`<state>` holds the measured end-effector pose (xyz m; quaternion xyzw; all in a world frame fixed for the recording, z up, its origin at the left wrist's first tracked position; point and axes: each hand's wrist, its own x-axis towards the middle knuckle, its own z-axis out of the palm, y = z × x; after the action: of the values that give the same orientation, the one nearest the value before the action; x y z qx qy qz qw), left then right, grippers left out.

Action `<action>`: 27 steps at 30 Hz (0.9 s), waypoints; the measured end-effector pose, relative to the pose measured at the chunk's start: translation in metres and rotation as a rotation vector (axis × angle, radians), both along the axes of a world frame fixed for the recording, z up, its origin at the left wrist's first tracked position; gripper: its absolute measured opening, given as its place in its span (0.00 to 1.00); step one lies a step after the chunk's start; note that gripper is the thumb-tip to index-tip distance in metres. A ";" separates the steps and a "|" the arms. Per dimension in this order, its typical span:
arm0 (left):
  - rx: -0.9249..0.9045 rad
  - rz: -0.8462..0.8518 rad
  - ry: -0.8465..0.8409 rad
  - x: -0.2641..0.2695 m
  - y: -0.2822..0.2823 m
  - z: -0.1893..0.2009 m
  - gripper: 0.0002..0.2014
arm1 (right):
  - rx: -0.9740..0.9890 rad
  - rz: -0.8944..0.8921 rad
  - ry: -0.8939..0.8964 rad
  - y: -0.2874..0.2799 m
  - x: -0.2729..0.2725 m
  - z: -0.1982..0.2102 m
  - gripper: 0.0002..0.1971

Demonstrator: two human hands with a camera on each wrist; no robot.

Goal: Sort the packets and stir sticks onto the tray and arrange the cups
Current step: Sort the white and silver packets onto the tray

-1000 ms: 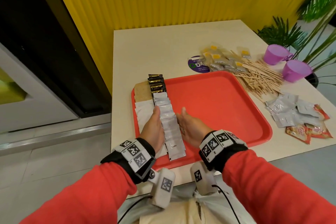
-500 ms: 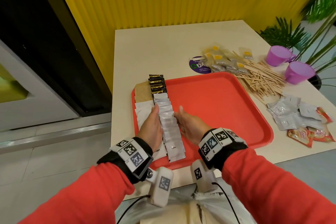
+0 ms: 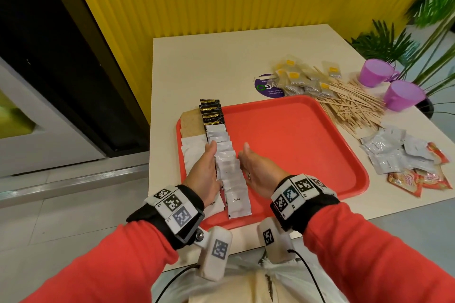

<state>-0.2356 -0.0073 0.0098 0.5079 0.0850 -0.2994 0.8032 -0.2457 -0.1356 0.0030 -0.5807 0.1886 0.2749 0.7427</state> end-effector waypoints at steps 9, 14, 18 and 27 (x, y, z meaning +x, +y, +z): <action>0.039 0.009 0.001 0.002 -0.001 -0.002 0.23 | 0.020 0.022 -0.043 0.002 0.000 -0.005 0.21; 0.109 0.014 -0.052 0.009 0.002 0.003 0.23 | -0.002 0.050 -0.034 0.001 0.006 0.001 0.29; 0.161 0.027 -0.084 0.018 0.001 0.014 0.22 | -0.028 0.023 -0.035 0.000 0.016 0.005 0.33; 0.580 0.047 -0.320 0.068 -0.021 0.040 0.21 | -0.363 -0.213 -0.154 -0.053 0.048 0.030 0.15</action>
<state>-0.1677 -0.0286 0.0499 0.7540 0.0511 -0.1607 0.6349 -0.1977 -0.1889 0.0335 -0.7009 0.2380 0.1114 0.6631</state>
